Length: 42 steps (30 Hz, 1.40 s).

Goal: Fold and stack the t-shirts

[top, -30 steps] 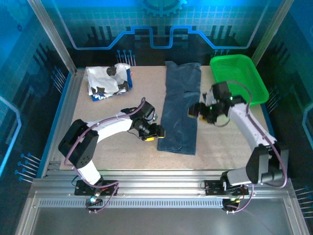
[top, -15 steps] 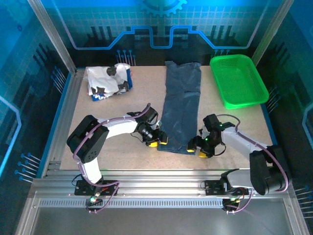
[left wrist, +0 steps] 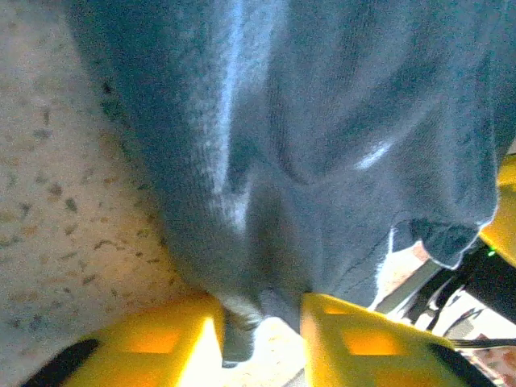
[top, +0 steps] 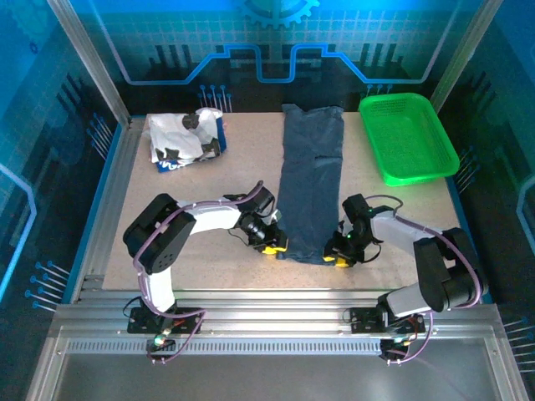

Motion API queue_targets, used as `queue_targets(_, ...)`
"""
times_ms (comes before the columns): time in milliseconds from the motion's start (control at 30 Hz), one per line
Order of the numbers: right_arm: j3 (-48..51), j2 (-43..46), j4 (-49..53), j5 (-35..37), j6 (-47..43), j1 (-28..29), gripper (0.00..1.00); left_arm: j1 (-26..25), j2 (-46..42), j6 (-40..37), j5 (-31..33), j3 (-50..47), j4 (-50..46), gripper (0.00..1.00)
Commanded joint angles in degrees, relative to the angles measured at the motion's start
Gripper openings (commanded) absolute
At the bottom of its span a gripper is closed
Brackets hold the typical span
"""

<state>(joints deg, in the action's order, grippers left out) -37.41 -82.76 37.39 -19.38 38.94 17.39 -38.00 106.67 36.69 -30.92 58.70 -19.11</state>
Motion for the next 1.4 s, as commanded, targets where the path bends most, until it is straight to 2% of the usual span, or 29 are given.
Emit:
queue_targets(0, -0.11, -1.52, -3.67, -2.28, -1.37, 0.61, 0.17, -0.36, 0.53, 0.12, 0.2, 0.21, -1.97, 0.2)
queue_targets(67, -0.21, -0.41, -1.29, -2.18, -2.14, 0.63, 0.07, -0.41, -0.68, -0.49, 1.23, -0.2, -3.68, 0.12)
queue_targets(167, 0.17, 2.6, 2.69, -2.74, -2.98, 0.87, 0.03, -0.52, -2.85, -1.45, 2.08, -1.08, -6.11, 0.04)
queue_targets(367, 1.41, 11.04, 11.97, -5.24, -2.59, 3.61, 0.01, -2.85, -9.19, -1.76, 3.35, -4.11, -11.05, 0.0)
queue_targets(567, 4.44, 19.48, 15.3, -7.81, 4.45, 8.49, 0.01, -6.15, -16.9, 1.96, 3.65, -8.48, -12.9, 0.0)
queue_targets(733, 0.63, 22.54, 18.65, -7.14, 6.97, 10.34, 0.01, -6.31, -20.34, 2.51, 4.76, -4.55, -16.82, 0.0)
queue_targets(967, -12.63, 17.33, 25.49, -3.4, 0.23, 5.72, 0.01, -2.42, -18.11, 0.26, 3.01, 8.31, -21.99, 0.0)
queue_targets(1167, -23.98, 8.9, 25.95, -3.65, -6.13, -0.93, 0.01, 2.88, -13.3, -2.85, 1.58, 16.93, -23.78, 0.0)
queue_targets(1367, -33.67, -0.1, 25.92, -2.71, -11.07, -5.23, 0.0, 7.15, -8.28, -4.85, 1.28, 24.26, -23.63, 0.0)
